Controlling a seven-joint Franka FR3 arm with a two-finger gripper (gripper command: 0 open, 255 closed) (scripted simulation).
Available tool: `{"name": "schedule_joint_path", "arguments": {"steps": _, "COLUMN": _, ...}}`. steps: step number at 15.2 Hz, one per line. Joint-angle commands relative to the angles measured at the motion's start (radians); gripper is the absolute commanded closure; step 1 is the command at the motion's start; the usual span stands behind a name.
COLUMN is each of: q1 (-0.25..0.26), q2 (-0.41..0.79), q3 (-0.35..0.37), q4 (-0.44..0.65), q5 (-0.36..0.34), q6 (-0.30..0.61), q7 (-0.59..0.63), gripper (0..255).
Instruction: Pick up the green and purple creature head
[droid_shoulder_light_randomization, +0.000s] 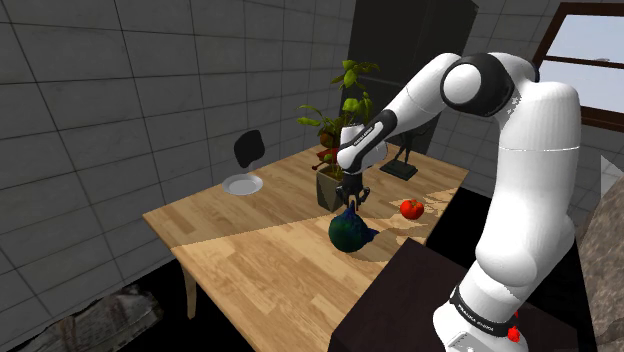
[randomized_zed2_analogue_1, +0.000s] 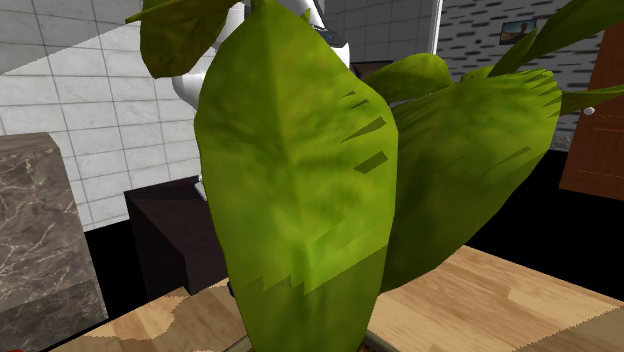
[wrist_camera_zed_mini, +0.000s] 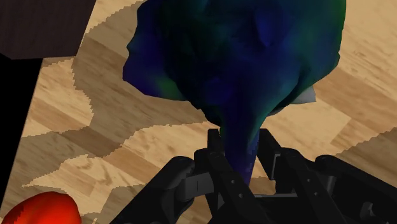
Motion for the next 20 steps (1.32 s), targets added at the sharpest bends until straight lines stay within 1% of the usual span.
{"name": "schedule_joint_path", "arguments": {"steps": 1, "q1": 0.000, "q2": 0.001, "q3": 0.000, "q4": 0.000, "q5": 0.000, "q6": 0.000, "q7": 0.000, "gripper": 255}}
{"name": "schedule_joint_path", "arguments": {"steps": 7, "q1": 0.000, "q2": 0.000, "q3": 0.000, "q4": -0.001, "q5": 0.000, "q6": 0.001, "q7": 0.000, "gripper": 255}}
{"name": "schedule_joint_path", "arguments": {"steps": 20, "q1": 0.002, "q2": -0.136, "q3": 0.001, "q4": 0.013, "q5": 0.004, "q6": -0.149, "q7": -0.013, "gripper": 255}}
